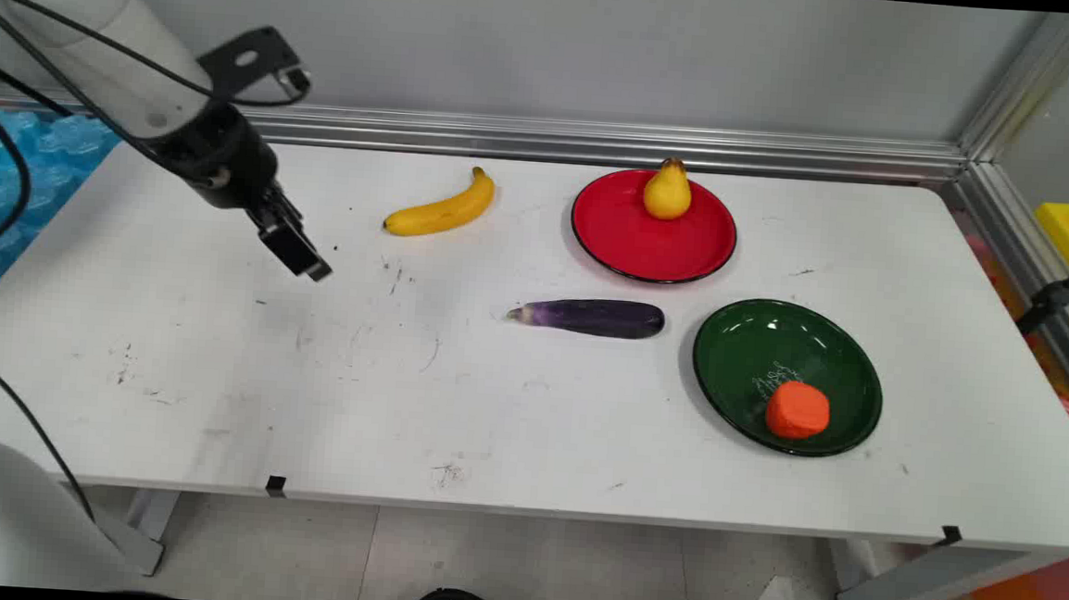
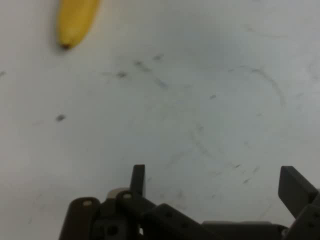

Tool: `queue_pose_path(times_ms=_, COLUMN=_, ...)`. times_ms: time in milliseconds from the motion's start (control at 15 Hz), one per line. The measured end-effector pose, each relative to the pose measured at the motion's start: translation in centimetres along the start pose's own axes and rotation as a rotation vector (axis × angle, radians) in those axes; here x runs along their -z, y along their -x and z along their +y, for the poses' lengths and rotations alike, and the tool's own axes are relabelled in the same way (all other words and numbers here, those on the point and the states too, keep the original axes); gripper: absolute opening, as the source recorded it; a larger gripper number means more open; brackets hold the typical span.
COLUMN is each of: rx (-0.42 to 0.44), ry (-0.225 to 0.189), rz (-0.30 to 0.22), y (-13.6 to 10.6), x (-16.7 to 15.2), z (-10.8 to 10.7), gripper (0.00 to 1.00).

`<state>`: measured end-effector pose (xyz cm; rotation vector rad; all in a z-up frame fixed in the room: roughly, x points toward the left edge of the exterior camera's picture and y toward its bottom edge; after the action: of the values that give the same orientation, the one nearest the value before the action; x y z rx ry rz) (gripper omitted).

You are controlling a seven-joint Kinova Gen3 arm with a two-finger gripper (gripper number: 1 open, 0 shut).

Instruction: Pick up the mandarin from the green plate

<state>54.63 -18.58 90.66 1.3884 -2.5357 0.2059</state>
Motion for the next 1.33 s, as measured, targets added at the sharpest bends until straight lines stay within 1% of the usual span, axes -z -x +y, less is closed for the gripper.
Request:
queue_pose_path(times_ms=200, rx=-0.091, ry=0.061, rz=0.016, y=-2.0, x=-1.1, z=1.6, gripper=1.0)
queue_pose_path(times_ms=400, rx=-0.166, ry=0.101, rz=0.045, y=-4.1, x=-1.6, z=3.3, gripper=1.0)
queue_pose_path(times_ms=600, rx=-0.285, ry=0.155, rz=0.109, y=-7.8, x=-1.9, z=6.5, gripper=1.0)
queue_pose_path(times_ms=667, rx=-0.311, ry=0.168, rz=0.126, y=-8.6, x=-1.9, z=7.3, gripper=1.0)
queue_pose_path(times_ms=867, rx=-0.421, ry=0.227, rz=0.207, y=-13.0, x=-2.3, z=11.4, gripper=1.0)
queue_pose_path(times_ms=1000, rx=-0.475, ry=0.256, rz=0.256, y=-15.7, x=-2.8, z=14.1, gripper=1.0)
queue_pose_path(times_ms=1133, rx=-0.527, ry=0.275, rz=0.297, y=-18.7, x=-3.6, z=17.1, gripper=1.0)
queue_pose_path(times_ms=1333, rx=-0.577, ry=0.285, rz=0.339, y=-22.3, x=-5.0, z=20.9, gripper=1.0)
